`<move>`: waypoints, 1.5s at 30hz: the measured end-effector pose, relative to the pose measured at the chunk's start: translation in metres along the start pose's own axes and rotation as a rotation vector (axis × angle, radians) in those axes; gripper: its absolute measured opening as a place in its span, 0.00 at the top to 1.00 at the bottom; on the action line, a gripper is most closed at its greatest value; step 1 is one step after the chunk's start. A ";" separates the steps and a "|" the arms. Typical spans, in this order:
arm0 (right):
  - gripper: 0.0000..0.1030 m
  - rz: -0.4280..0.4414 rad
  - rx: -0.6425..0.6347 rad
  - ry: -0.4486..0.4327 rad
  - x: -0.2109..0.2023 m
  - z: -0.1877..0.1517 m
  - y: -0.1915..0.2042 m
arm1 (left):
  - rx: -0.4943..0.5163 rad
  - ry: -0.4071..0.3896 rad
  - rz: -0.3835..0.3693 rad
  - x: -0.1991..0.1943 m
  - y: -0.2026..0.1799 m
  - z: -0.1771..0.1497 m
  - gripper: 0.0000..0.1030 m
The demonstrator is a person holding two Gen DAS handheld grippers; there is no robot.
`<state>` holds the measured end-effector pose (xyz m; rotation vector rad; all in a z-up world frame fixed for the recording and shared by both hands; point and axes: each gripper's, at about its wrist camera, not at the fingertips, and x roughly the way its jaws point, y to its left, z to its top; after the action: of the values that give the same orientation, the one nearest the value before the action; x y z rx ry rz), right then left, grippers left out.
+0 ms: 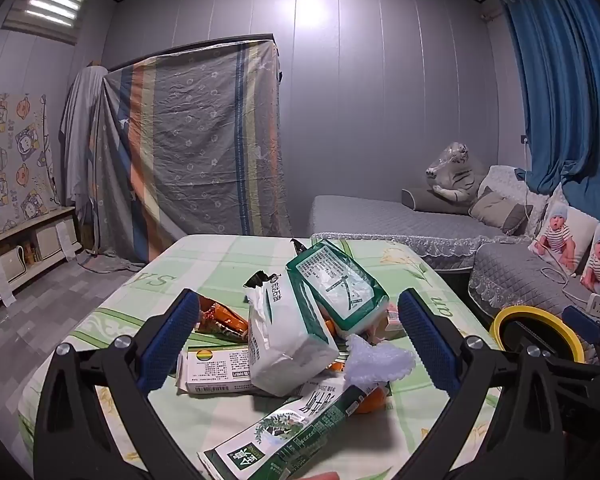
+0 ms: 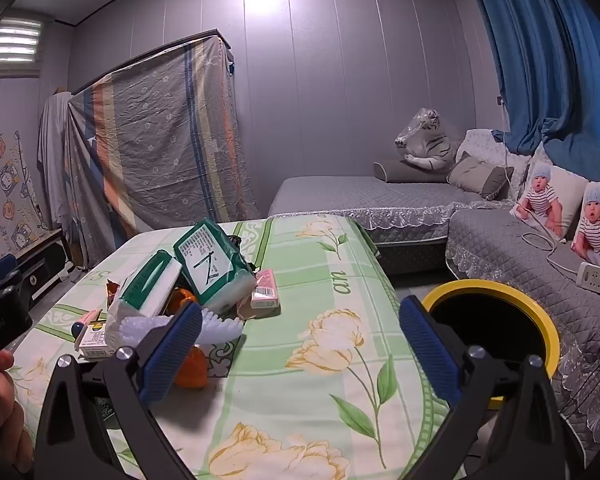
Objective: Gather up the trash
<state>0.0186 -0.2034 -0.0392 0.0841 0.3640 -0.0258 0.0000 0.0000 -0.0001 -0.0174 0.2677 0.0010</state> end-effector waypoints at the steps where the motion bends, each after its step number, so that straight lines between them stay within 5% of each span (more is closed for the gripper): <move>1: 0.07 0.000 0.001 0.001 0.000 0.000 0.000 | -0.004 -0.001 0.000 0.000 0.000 0.000 0.08; 45: 0.07 0.004 0.008 0.014 0.002 -0.002 -0.001 | -0.019 0.030 0.002 0.010 0.004 -0.010 0.08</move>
<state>0.0199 -0.2040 -0.0415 0.0929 0.3775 -0.0230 0.0074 0.0035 -0.0124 -0.0357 0.2974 0.0055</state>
